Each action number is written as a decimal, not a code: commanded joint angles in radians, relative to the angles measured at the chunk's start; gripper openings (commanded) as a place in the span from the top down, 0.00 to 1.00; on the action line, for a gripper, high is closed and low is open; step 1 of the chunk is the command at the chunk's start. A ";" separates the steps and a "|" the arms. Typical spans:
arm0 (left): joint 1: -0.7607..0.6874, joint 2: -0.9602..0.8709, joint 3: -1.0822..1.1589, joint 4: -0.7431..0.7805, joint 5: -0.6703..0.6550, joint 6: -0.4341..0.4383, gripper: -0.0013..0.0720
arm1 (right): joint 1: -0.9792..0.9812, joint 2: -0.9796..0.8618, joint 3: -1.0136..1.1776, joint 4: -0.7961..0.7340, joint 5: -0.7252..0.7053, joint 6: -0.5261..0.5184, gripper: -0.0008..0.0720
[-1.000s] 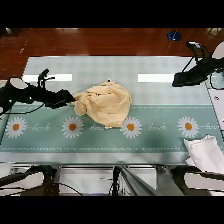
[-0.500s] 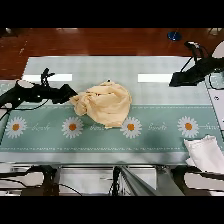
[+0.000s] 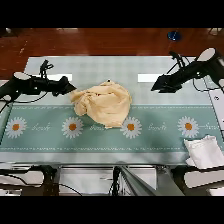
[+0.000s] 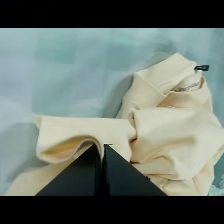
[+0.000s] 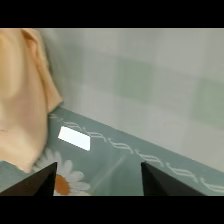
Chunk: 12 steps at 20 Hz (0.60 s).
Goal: Fold the shirts.
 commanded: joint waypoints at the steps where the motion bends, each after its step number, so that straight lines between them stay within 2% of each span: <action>1: 0.016 -0.002 0.027 -0.003 -0.036 0.005 0.94 | 0.007 -0.093 0.000 0.254 0.012 -0.084 0.16; 6: 0.021 -0.002 0.027 -0.003 -0.067 0.005 0.94 | 0.092 -0.165 0.000 0.155 -0.028 -0.084 0.17; 9: 0.021 -0.002 0.027 -0.004 -0.100 0.005 0.94 | 0.164 -0.187 0.000 0.143 -0.174 -0.066 0.17; 12: 0.021 0.001 0.027 -0.004 -0.109 0.006 0.94 | 0.222 -0.187 0.000 0.115 -0.300 0.017 0.18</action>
